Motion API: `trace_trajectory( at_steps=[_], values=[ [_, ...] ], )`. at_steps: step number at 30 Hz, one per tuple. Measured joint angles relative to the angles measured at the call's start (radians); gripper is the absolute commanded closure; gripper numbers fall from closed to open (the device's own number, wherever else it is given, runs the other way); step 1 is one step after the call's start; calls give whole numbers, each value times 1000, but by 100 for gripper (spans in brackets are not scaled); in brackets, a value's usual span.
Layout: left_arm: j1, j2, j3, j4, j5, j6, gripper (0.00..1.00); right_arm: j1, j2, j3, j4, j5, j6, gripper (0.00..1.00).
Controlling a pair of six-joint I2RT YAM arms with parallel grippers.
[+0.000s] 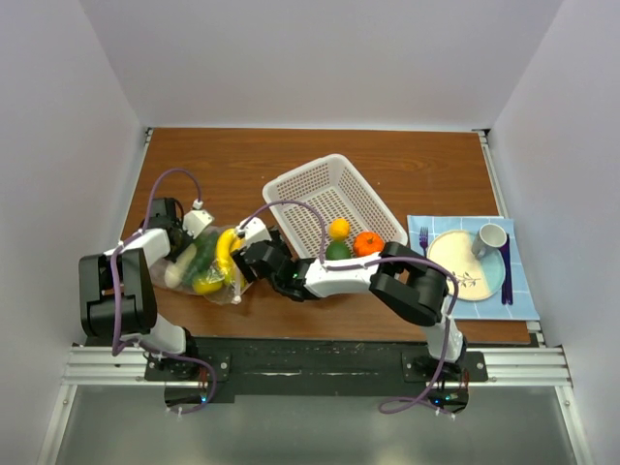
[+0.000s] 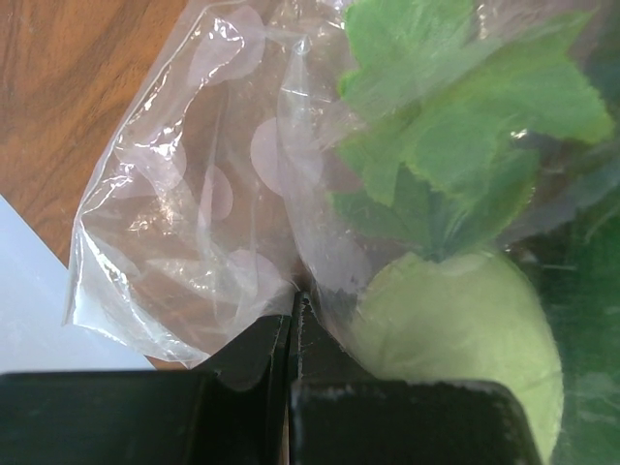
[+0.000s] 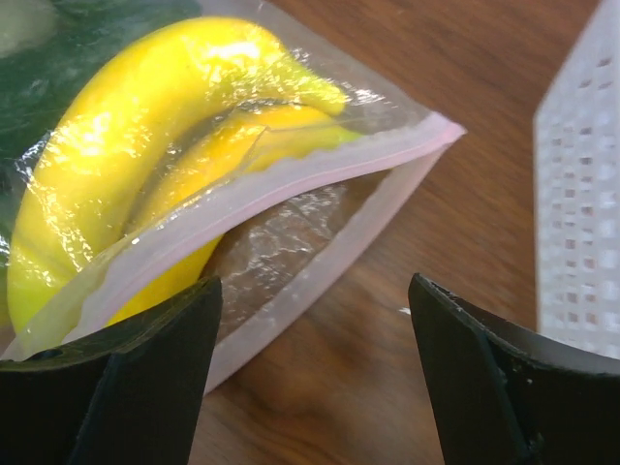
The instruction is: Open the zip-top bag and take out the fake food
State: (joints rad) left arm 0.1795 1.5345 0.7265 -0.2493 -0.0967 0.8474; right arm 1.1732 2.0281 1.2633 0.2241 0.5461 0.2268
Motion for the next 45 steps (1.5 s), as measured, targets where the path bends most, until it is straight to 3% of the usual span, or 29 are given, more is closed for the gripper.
trace_trajectory(
  at_steps=[10,16,22,31,34,39,40,43,45],
  values=[
    [2,25,27,-3,-2,-42,100,-37,56,23,57,-186,130,2],
    [-9,29,32,-2,-27,-128,100,-50,56,23,107,-274,212,1],
    [-18,11,21,-11,-36,-211,100,-51,66,57,91,-284,252,1],
    [-39,-150,-77,-142,25,-234,100,-62,130,161,6,-255,266,5],
    [-44,-183,-90,-178,45,-225,100,-64,144,175,-14,-246,271,12],
    [-45,-192,-92,-202,72,-214,100,-63,144,175,-24,-234,269,37],
    [-45,-192,-93,-203,76,-214,100,-62,144,172,-26,-223,268,48],
    [-56,-192,-103,-194,66,-200,100,-54,144,148,-45,-192,246,65],
    [-56,-188,-104,-186,53,-191,100,-41,133,136,-52,-158,234,66]
  ],
)
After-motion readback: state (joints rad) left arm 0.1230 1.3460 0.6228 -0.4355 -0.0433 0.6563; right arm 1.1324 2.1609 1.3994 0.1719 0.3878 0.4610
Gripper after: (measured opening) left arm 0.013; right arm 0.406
